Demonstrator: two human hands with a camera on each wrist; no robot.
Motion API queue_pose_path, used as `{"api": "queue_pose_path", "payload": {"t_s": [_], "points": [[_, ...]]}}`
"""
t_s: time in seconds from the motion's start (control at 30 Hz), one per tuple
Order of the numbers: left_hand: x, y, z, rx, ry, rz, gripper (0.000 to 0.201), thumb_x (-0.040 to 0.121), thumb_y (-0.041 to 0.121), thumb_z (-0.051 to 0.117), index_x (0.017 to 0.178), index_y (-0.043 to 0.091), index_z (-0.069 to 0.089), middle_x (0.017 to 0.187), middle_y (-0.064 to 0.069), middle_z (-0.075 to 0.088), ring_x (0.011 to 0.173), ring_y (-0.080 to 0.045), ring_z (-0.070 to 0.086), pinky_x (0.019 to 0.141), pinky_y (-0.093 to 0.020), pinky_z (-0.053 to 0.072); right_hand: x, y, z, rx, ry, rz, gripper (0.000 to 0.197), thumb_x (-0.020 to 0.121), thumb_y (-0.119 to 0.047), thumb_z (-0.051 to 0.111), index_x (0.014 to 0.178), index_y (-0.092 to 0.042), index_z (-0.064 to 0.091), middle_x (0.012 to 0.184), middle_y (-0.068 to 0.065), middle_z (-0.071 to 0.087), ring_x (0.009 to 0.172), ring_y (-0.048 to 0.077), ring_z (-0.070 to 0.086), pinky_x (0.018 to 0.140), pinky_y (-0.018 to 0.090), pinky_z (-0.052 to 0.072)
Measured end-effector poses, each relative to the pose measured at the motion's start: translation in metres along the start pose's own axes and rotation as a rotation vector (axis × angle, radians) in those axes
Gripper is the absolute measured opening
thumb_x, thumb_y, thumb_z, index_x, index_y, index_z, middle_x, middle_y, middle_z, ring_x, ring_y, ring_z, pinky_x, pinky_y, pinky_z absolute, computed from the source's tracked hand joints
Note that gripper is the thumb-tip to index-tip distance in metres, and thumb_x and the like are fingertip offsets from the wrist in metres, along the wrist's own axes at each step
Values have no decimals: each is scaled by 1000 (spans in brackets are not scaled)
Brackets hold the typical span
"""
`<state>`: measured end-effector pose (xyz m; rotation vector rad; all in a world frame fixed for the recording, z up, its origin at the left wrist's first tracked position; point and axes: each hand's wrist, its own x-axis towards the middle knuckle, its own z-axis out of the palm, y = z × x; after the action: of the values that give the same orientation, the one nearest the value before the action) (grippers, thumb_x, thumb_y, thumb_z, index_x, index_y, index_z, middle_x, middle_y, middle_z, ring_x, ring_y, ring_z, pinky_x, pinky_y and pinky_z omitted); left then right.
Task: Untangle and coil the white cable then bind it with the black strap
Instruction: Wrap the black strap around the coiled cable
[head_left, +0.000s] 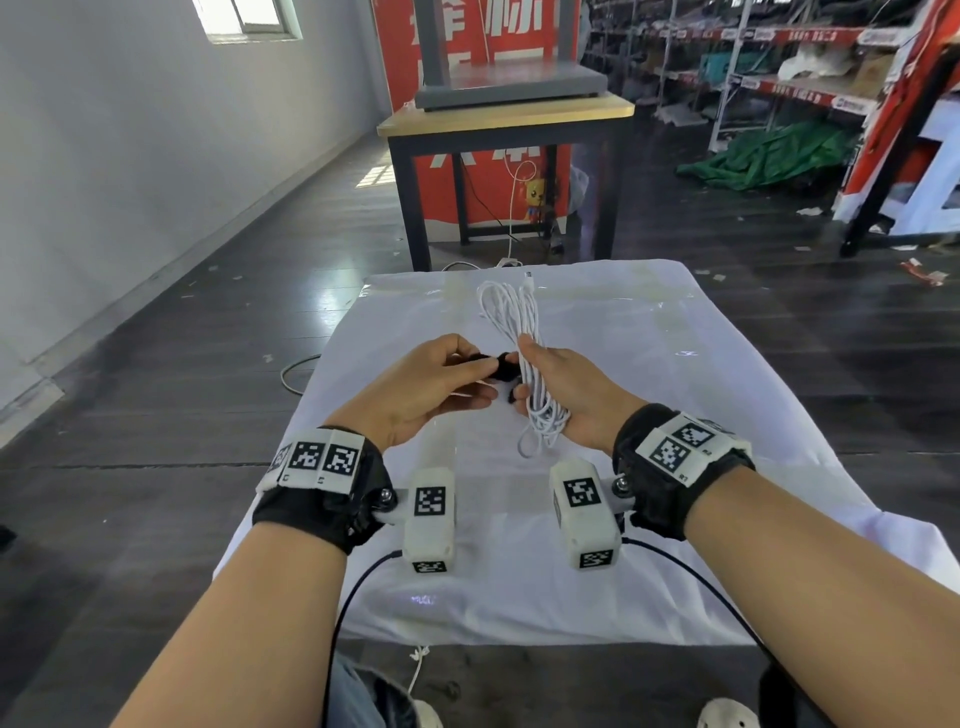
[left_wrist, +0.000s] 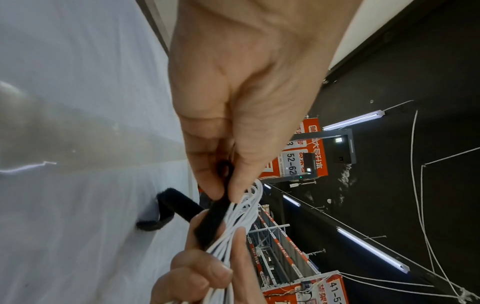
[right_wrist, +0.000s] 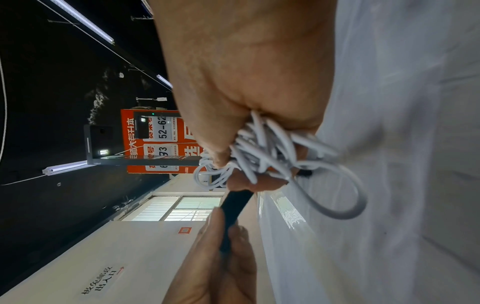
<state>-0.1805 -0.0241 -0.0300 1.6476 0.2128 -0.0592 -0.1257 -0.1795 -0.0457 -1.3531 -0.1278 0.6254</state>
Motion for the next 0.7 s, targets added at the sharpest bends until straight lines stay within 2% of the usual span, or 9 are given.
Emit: {"api": "queue_pose_path", "payload": {"t_s": [0.07, 0.2, 0.33, 0.43, 0.5, 0.57, 0.63, 0.7], "points": [[1, 1, -3, 67, 88, 69, 5, 89, 7, 64, 89, 9, 59, 86, -8, 64, 72, -13, 64, 74, -21, 57, -1, 0, 0, -2, -2, -1, 29, 100, -33, 44, 94, -7, 56, 68, 7, 50, 49, 12, 50, 48, 23, 48], [0, 3, -7, 189, 152, 194, 15, 86, 4, 66, 96, 15, 68, 92, -3, 67, 83, -10, 64, 81, -19, 53, -3, -2, -2, -46, -11, 1, 31, 100, -33, 44, 100, -5, 56, 68, 6, 50, 49, 11, 49, 50, 23, 47], [-7, 12, -8, 267, 99, 301, 21, 87, 3, 65, 99, 19, 70, 96, 8, 70, 89, -1, 63, 83, -12, 50, -1, 0, -3, -220, -49, -31, 46, 101, -34, 42, 116, 7, 57, 83, 11, 66, 47, 10, 50, 47, 21, 47], [-9, 17, -9, 377, 27, 336, 24, 87, 3, 65, 103, 21, 68, 101, 9, 71, 91, -2, 65, 83, -12, 49, 0, 5, -4, -373, -109, -11, 40, 102, -30, 40, 118, 4, 56, 87, 10, 69, 44, 7, 50, 45, 19, 46], [-8, 18, -7, 518, 36, 367, 25, 87, 7, 66, 104, 25, 67, 98, 9, 71, 89, -1, 66, 82, -10, 48, -2, 5, -3, -495, -168, 31, 38, 102, -31, 40, 114, 1, 56, 86, 10, 70, 48, 9, 49, 46, 19, 44], [-8, 17, -4, 633, 60, 403, 25, 87, 10, 66, 103, 29, 67, 94, 15, 68, 85, 5, 63, 76, -4, 44, -4, 4, -1, -652, -220, 64, 35, 101, -32, 40, 106, -2, 58, 80, 5, 68, 49, 10, 47, 46, 18, 42], [-6, 14, -2, 666, 69, 423, 24, 87, 10, 65, 102, 29, 67, 92, 20, 66, 85, 11, 60, 74, 0, 41, -7, 2, 1, -780, -259, 62, 28, 101, -30, 41, 91, -9, 56, 70, 2, 59, 47, 9, 45, 44, 18, 40], [-5, 10, 0, 687, 58, 415, 23, 88, 12, 64, 102, 30, 66, 93, 19, 65, 88, 12, 59, 74, 1, 40, -9, -1, 3, -861, -288, 40, 25, 100, -28, 43, 87, -11, 56, 66, 0, 50, 47, 9, 44, 44, 17, 38]]}}
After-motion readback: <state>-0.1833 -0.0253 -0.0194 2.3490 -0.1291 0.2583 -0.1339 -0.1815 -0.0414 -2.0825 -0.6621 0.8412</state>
